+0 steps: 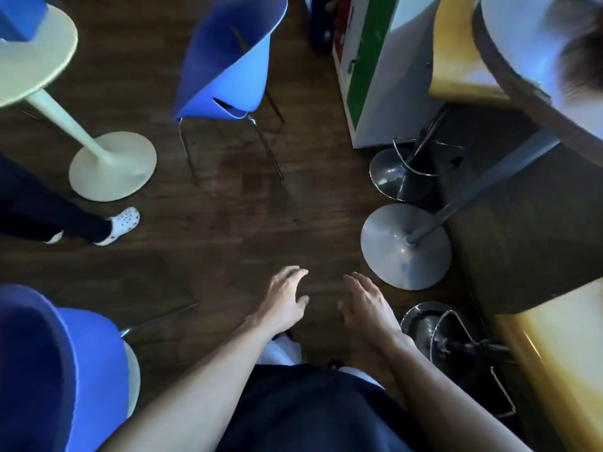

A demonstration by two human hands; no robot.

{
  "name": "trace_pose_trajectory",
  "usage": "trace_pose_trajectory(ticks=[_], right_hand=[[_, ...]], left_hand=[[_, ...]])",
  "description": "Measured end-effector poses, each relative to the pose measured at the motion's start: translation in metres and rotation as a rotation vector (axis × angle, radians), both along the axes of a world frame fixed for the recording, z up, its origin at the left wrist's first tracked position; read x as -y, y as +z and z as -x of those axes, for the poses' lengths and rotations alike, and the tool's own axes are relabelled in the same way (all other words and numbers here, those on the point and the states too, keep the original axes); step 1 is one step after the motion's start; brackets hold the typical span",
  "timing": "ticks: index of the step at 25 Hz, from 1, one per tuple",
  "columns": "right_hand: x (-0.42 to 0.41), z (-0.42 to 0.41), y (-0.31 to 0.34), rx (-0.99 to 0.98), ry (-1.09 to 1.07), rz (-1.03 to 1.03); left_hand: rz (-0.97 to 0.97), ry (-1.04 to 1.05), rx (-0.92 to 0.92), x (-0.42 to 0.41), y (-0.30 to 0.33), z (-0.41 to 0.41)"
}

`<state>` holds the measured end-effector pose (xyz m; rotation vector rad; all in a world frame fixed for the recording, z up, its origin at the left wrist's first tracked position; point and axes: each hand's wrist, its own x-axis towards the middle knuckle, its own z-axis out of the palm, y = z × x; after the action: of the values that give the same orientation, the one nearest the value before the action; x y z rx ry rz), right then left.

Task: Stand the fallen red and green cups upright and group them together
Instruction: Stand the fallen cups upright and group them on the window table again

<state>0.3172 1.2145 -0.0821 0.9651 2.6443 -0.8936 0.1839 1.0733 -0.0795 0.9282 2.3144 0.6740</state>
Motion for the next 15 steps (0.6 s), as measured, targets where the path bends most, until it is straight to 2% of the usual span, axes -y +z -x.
trace_pose_trajectory(ticks=[8,15], right_hand=[[-0.021,0.075,0.001,-0.021,-0.054,-0.037],[-0.104,0.134,0.020,-0.111,-0.086,-0.080]], left_hand=[[0.010,-0.070,-0.041,-0.030,0.001,0.084],[-0.016,-0.107,-0.150,-0.114,0.020,0.141]])
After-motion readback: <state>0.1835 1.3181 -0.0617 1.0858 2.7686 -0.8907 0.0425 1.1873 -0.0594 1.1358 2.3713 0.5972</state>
